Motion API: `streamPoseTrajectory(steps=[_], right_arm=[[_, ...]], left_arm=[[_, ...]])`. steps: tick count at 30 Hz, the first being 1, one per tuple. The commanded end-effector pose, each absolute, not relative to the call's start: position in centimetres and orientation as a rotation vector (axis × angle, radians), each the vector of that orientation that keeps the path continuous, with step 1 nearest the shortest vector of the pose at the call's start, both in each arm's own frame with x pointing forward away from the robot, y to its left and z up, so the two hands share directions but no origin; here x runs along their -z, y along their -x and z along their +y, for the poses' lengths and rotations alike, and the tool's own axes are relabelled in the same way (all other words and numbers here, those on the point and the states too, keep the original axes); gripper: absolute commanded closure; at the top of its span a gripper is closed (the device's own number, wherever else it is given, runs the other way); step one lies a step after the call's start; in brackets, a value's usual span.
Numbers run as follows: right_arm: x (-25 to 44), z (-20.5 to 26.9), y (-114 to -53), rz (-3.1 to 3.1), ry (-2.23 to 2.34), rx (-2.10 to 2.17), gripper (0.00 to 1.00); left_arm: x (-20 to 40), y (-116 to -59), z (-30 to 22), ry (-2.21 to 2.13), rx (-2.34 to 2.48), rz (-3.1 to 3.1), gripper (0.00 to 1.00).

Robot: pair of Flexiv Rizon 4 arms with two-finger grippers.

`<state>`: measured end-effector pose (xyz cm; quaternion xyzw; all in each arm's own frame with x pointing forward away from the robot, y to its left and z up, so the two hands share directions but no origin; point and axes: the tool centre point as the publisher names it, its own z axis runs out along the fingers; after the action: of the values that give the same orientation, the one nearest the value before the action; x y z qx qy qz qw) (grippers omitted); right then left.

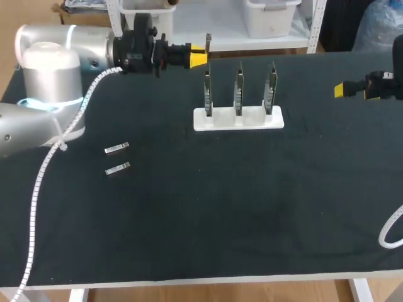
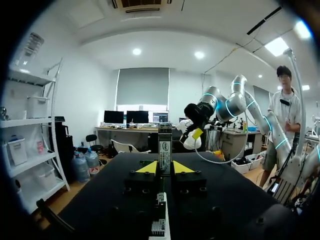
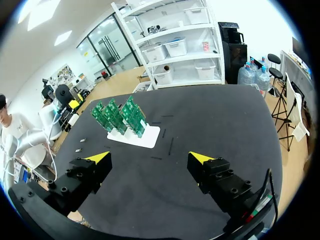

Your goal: Pick up the optical module with the left hand, and insert it into the network port with the right hand.

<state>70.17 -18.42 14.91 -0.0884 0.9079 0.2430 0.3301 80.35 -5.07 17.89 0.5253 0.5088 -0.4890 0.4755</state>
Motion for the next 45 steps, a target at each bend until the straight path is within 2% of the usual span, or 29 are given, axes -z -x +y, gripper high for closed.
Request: streamPoseTrajectory(steps=[1, 41, 45], right_arm=[[-15.0, -18.4, -70.0, 2.375, 0.229, -0.632, 0.00], [-15.0, -18.4, -70.0, 2.375, 0.229, -0.632, 0.00], [-15.7, -18.0, -71.0, 2.327, 0.353, -0.619, 0.00]], left_arm=[[-18.3, -80.3, -4.9, -1.294, 1.180, 1.257, 1.00], [-18.1, -81.6, -4.8, -1.205, 1.246, 1.246, 1.00], [-18.1, -81.6, -4.8, -1.205, 1.246, 1.246, 1.00]])
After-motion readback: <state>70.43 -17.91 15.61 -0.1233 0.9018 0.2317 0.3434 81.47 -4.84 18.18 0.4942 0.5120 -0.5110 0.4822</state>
